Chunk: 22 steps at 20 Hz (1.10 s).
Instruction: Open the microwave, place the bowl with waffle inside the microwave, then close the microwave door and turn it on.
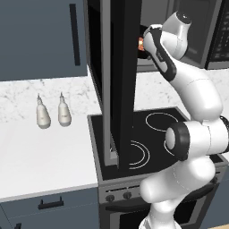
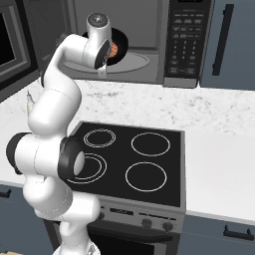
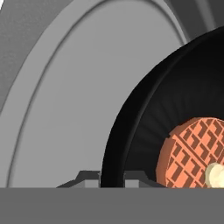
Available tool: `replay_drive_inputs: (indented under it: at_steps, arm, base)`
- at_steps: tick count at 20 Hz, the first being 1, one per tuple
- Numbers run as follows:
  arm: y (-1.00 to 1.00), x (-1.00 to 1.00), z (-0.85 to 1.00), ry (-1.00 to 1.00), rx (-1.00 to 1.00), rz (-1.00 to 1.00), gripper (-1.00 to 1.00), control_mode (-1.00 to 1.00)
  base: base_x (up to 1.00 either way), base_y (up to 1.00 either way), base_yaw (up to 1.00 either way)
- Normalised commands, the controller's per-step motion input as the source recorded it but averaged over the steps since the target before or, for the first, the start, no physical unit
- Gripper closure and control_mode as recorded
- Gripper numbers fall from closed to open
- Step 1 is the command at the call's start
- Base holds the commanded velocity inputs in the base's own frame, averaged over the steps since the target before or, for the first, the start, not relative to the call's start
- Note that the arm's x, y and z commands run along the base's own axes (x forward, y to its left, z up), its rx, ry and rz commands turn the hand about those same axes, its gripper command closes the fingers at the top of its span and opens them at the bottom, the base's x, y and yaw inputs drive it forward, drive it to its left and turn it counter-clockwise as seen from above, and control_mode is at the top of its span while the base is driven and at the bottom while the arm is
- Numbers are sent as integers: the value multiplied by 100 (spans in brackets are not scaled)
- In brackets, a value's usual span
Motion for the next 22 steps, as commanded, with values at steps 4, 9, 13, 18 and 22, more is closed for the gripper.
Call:
replay_drive_inputs:
  at_steps: [4,9,13,18,22]
  arm:
    - [0,0,0,0,0,0,-100,-100]
    - [0,0,0,0,0,0,-100,-100]
    - [-3,-24,7,-12,0,0,-100,-100]
    - [-35,-95,1,-26,7,-5,-100,-100]
    - [-18,-100,0,-7,6,-6,-100,-100]
  base:
    - [0,0,0]
    - [0,0,0]
    - [0,0,0]
    - [0,0,0]
    - [0,0,0]
